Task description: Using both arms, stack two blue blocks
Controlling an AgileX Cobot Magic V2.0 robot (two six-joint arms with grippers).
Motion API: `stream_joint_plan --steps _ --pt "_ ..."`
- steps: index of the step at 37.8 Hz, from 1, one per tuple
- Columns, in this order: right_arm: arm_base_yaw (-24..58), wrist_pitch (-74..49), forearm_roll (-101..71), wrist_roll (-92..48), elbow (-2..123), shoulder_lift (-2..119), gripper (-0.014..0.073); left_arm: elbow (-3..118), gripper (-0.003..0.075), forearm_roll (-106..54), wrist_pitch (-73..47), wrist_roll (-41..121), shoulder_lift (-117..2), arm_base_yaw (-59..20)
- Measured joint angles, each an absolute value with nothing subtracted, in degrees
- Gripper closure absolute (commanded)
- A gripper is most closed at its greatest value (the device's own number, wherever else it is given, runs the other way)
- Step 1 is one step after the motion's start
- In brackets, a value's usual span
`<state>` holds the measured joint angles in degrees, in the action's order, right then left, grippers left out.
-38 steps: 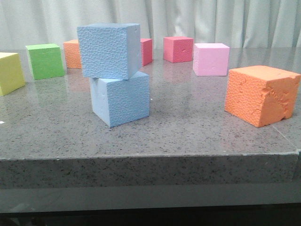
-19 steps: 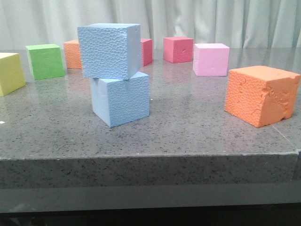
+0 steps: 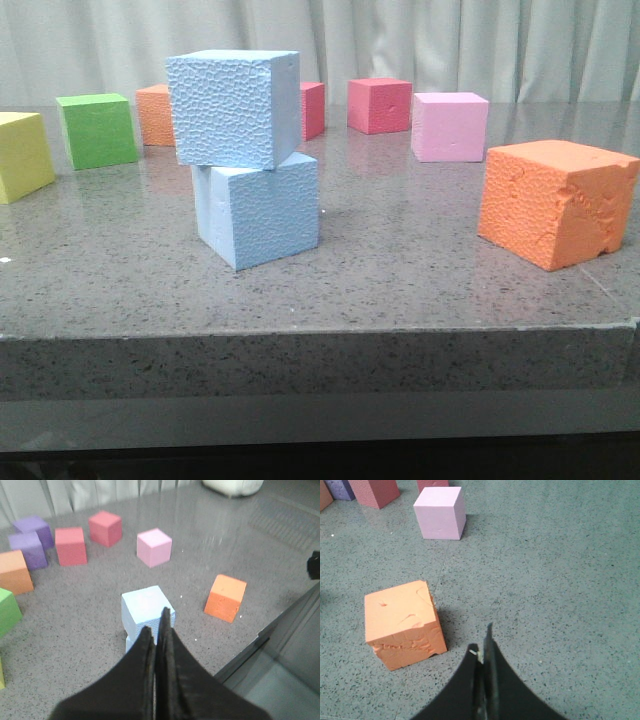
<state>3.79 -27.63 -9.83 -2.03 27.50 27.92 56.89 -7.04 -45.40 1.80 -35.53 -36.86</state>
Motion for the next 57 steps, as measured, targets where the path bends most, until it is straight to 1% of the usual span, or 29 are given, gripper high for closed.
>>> stream_joint_plan --steps 5,9,28,32,36,40,45,51,57 --pt "3.79 -27.63 -9.83 -2.03 27.5 27.92 0.0661 53.42 0.0741 -7.04 -44.63 1.8 -30.04 -36.86" --pt "3.79 -27.63 -9.83 -2.03 27.5 27.92 0.0661 52.05 0.0741 -7.04 -44.5 1.8 -27.82 -36.86" --pt "3.79 -27.63 -9.83 -2.03 27.5 27.92 0.0661 51.42 0.0741 -7.04 -44.27 1.84 -27.49 -36.86" --pt "3.79 -27.73 -9.83 -2.03 27.5 27.92 0.0661 48.89 0.0741 -6.24 -40.33 1.84 -27.26 -36.86" --pt "3.79 -27.73 -9.83 -2.03 27.5 27.92 0.0661 42.76 0.0741 -5.12 -32.97 1.84 -25.3 -36.15" --pt "3.79 -27.73 -9.83 -2.03 27.5 27.92 0.0661 33.97 0.0741 -4.65 -25.71 1.84 -21.43 -33.24" --pt "3.79 -27.73 -9.83 -2.03 27.5 27.92 0.0661 23.77 0.0741 -4.57 -20.63 1.84 -14.6 -27.89" --pt "3.79 -27.73 -9.83 -2.03 27.5 27.92 0.0661 14.36 0.0741 -4.57 -18.04 1.84 -6.65 -20.63" --pt "3.79 -27.73 -9.83 -2.03 27.5 27.92 0.0661 8.94 0.0741 -4.57 -17.72 1.92 -0.12 -12.51"
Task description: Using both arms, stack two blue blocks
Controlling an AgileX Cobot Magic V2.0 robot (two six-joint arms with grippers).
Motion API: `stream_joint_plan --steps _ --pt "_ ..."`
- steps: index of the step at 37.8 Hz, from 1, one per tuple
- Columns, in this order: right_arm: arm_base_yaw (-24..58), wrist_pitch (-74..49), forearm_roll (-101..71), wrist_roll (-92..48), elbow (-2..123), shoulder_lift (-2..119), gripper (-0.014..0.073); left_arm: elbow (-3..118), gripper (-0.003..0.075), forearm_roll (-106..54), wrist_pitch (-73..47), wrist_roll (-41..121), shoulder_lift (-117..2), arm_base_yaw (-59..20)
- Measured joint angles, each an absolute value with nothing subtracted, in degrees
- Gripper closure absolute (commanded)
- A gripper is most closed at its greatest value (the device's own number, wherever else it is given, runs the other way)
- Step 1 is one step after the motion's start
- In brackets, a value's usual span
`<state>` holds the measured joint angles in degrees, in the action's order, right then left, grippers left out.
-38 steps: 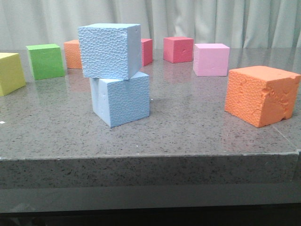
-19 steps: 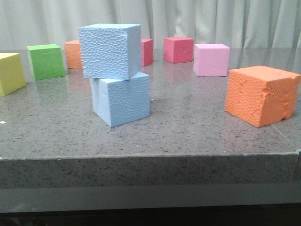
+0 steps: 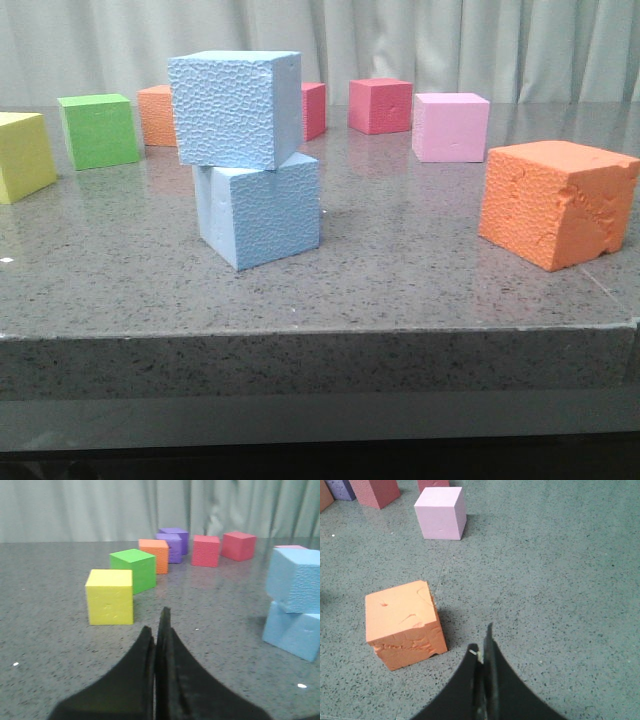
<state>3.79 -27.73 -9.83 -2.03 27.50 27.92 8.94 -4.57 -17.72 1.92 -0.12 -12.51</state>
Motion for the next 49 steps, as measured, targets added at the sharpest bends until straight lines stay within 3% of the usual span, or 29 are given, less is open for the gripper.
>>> stream_joint_plan --steps 12,49 --pt "3.79 -27.73 -9.83 -2.03 27.5 27.92 0.0661 1.44 0.0741 -4.52 -10.66 1.92 0.28 -2.01" --pt "3.79 -27.82 -9.83 -2.03 27.5 27.92 0.0661 -0.37 0.0741 -4.52 -7.39 1.92 0.28 -1.51"
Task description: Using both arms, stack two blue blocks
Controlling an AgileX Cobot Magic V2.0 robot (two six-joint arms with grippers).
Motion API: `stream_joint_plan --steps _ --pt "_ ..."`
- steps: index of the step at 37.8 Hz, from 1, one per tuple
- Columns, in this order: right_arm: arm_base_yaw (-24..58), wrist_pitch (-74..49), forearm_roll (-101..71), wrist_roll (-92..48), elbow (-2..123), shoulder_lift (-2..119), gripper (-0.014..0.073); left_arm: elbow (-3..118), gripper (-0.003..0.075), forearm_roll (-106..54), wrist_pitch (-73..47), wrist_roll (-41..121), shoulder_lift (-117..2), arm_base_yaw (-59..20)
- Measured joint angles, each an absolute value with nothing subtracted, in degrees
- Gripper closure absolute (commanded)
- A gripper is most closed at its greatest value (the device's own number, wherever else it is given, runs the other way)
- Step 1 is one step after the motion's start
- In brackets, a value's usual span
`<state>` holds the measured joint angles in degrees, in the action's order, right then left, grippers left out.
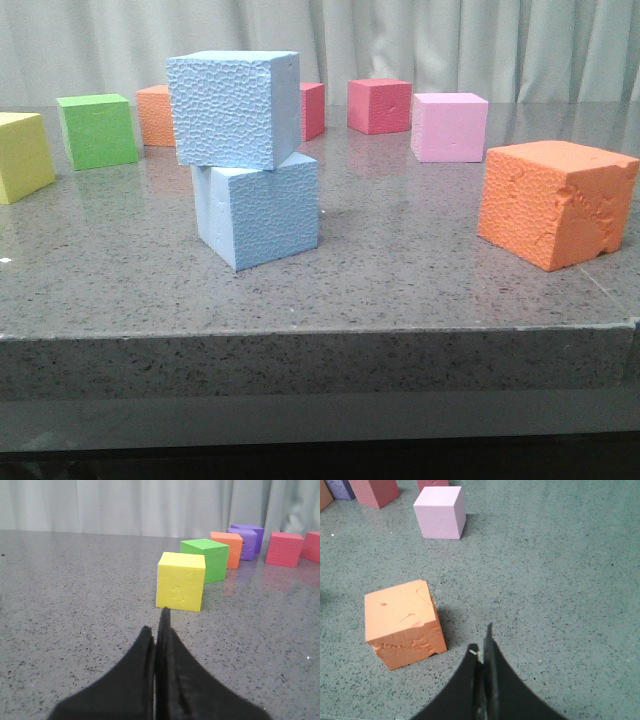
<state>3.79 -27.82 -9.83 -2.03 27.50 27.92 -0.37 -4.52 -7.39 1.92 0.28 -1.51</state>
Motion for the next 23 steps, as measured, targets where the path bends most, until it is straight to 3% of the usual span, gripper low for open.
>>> stream_joint_plan --steps 11,23 --pt "4.32 -25.4 -6.21 -2.03 25.9 27.39 0.0661 -0.37 0.0741 -4.52 -7.39 1.92 0.28 -1.51" --pt "5.32 -10.7 -3.06 -3.2 9.64 15.31 0.0661 -0.37 0.0741 -4.52 -7.39 1.92 0.28 -1.51"
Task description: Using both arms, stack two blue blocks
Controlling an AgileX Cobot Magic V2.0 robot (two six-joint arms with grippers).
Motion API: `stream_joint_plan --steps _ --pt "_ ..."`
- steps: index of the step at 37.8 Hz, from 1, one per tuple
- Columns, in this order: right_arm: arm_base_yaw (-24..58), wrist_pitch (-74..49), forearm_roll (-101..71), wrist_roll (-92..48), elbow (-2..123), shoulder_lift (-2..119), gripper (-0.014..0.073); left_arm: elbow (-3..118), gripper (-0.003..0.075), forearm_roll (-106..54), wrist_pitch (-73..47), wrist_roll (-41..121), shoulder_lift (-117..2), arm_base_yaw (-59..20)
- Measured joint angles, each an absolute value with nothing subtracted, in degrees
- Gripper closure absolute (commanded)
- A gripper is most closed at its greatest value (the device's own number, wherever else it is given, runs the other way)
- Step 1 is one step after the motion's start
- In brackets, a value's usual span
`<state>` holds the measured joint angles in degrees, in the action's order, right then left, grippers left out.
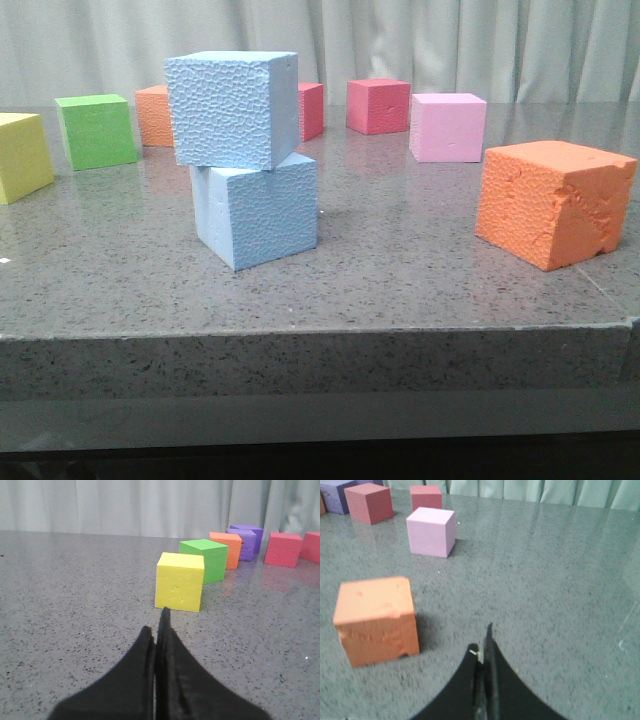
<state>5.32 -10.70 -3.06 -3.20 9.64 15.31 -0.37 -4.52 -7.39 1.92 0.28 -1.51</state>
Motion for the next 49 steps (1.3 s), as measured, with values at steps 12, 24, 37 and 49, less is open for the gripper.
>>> stream_joint_plan --steps 12,24,37,49 --pt "5.32 -9.96 -3.78 -3.74 -1.58 1.62 0.0661 -0.37 0.0741 -4.52 -7.34 1.92 0.28 -1.51" --pt "5.32 -10.42 -4.45 -3.77 -1.67 -0.57 0.0661 -0.37 0.0741 -4.52 -7.25 1.92 0.28 -1.51" --pt "5.32 -10.78 -4.66 -3.77 -1.67 -0.57 0.0661 -0.37 0.0741 -4.52 -7.25 1.92 0.28 -1.51" --pt "5.32 -10.78 -4.66 -3.77 -1.67 -0.57 0.0661 -0.37 0.0741 -4.52 -7.25 1.92 0.28 -1.51"
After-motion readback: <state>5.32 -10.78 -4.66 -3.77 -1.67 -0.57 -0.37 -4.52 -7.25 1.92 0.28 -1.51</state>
